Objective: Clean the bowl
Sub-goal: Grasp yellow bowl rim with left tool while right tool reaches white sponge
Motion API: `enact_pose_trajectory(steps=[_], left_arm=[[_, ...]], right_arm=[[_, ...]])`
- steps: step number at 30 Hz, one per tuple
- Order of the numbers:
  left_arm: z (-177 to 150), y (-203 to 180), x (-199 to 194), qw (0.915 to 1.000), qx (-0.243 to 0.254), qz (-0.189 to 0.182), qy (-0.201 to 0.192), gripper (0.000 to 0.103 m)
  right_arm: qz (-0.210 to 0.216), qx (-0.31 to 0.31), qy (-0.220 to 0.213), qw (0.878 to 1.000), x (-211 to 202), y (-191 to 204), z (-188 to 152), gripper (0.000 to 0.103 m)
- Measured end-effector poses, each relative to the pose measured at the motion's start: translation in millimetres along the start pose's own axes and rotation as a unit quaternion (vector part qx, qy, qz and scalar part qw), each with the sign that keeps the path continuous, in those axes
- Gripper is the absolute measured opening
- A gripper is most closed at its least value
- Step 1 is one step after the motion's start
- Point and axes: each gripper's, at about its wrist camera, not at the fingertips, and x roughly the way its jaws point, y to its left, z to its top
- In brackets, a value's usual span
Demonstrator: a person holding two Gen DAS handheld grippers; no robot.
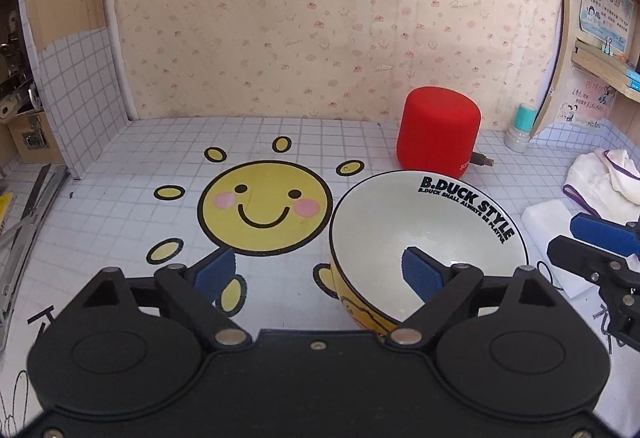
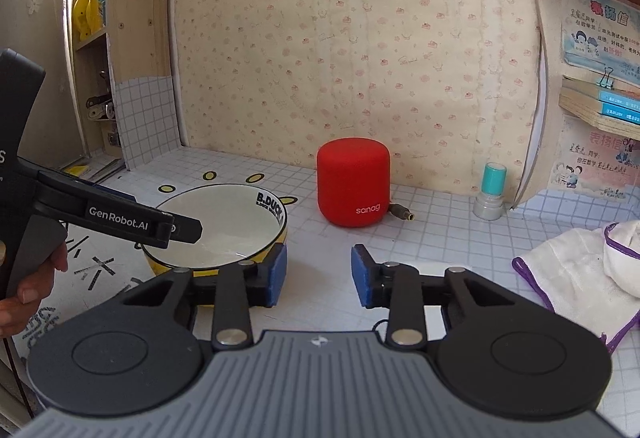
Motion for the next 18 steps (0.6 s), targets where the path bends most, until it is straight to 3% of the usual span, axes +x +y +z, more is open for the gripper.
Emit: enact_pose_trajectory(steps=[3,10,13,15,18], left_arm=[[-1,-1,9,0.9999,0.004,-0.007,0.013,0.063],[0,-9,17,0.9991,0.015,-0.03,0.025,0.046],[-1,-12,18,0.9988,0.019,-0.036,0.027,0.043],[-2,-14,18,0.9987,0.018,-0.038,0.027,0.043],[-2,-12,20,0.9985,0.009,-0.045,0.03,0.043]], right_arm=[[-0.015,0.01,0.005,1.0,-3,-10,-1,0.035],[-0.075,0.009,0.031,0.997,-12,-33,-11,0.038],[-0.089,0.011,0.044,0.995,-14,-40,-17,0.047],[-0.098,0.017,0.053,0.994,-15,-44,-22,0.06],[-0.089,0.03,0.059,0.994,-12,-48,-24,0.063]])
